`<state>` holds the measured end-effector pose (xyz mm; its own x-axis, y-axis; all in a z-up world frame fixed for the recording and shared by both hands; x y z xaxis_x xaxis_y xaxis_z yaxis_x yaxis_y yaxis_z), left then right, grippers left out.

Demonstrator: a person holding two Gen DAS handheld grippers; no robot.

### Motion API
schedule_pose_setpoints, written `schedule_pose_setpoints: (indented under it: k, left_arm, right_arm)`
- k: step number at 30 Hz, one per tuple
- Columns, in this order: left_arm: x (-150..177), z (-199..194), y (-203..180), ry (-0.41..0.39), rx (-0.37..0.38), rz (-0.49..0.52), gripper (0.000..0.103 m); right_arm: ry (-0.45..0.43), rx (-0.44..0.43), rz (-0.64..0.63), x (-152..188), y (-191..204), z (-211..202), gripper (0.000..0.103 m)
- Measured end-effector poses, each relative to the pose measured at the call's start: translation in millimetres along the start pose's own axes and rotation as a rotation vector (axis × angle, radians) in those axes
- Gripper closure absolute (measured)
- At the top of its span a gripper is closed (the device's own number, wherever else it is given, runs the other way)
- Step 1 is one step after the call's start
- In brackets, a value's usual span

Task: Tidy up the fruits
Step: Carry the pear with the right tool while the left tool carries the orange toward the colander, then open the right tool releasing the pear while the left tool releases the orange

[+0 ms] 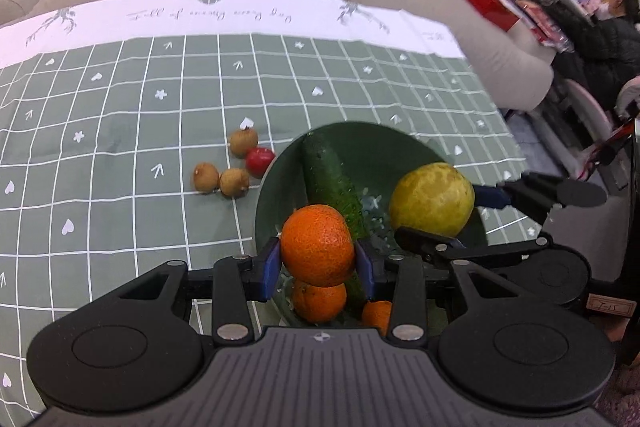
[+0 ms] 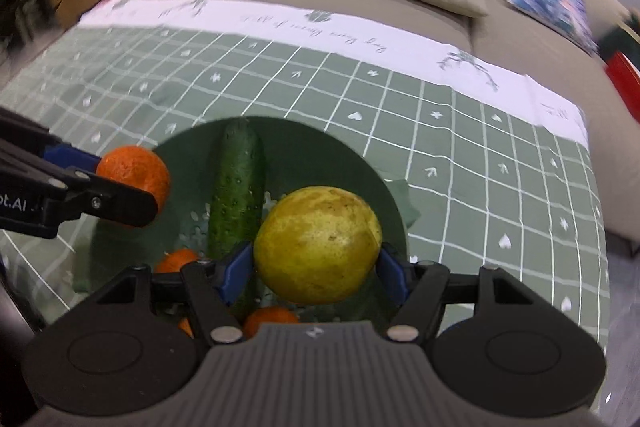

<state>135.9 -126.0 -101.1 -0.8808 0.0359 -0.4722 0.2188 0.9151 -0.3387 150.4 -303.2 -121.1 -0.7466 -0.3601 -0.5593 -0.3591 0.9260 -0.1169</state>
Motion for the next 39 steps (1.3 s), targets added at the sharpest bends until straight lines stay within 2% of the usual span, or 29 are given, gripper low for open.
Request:
schedule_pose_setpoints:
  k: [5,11,15,21,29,30,34,39]
  left_arm:
    - [-3.8,9.7,-7.4,0.040,-0.068,0.031,0.059]
    - [-8.9,25.2,-13.7,0.103,-0.129,0.055,0.059]
    - [-9.7,33.3,-14.5,0.126,-0.145,0.067,0.059]
    - [-9.7,39.4,-18.3,0.138,-0.137,0.110,0.059]
    - [-12.0,43.2,-13.7,0.161,-0.085,0.109,0.058]
    - [-12.2,44.2,-13.4,0.164,-0.081,0.110,0.058]
    - [-11.3,46.3,-13.5,0.174,-0.078,0.107,0.055]
    - [-11.1,43.2,-11.6,0.183,-0.055,0.099,0.052]
  right_arm:
    - [0.028,-0.003,-0.115,-1.8,4.7,18.0,0.039]
    - [0.046,-0.016,-0.184,-3.7,8.1,34.5,0.039]
    - [0.042,-0.008,-0.231,-3.9,11.0,37.9,0.039]
    - [0.047,-0.015,-0.245,-3.8,9.4,38.3,0.039]
    - [0.061,-0.017,-0.280,-0.3,15.3,36.8,0.037]
    - [0.053,-0.018,-0.270,-0.8,13.9,34.5,0.035]
    - [0.046,-0.052,-0.189,-5.2,3.4,28.3,0.034]
    - [0.058,-0.056,-0.175,-4.5,3.6,27.0,0.034]
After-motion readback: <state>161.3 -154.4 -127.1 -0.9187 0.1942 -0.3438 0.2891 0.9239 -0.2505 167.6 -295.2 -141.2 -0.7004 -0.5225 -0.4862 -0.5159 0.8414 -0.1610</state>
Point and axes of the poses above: each gripper's, at about its wrist camera, not at the fingertips, and z roughly the way its jaws point, y to its left, x to its underside, the point moved 1 cm from there along z, roughly the way its jaws point, and after that the axes turned 5 degrees about x, right-handed, at the moved point
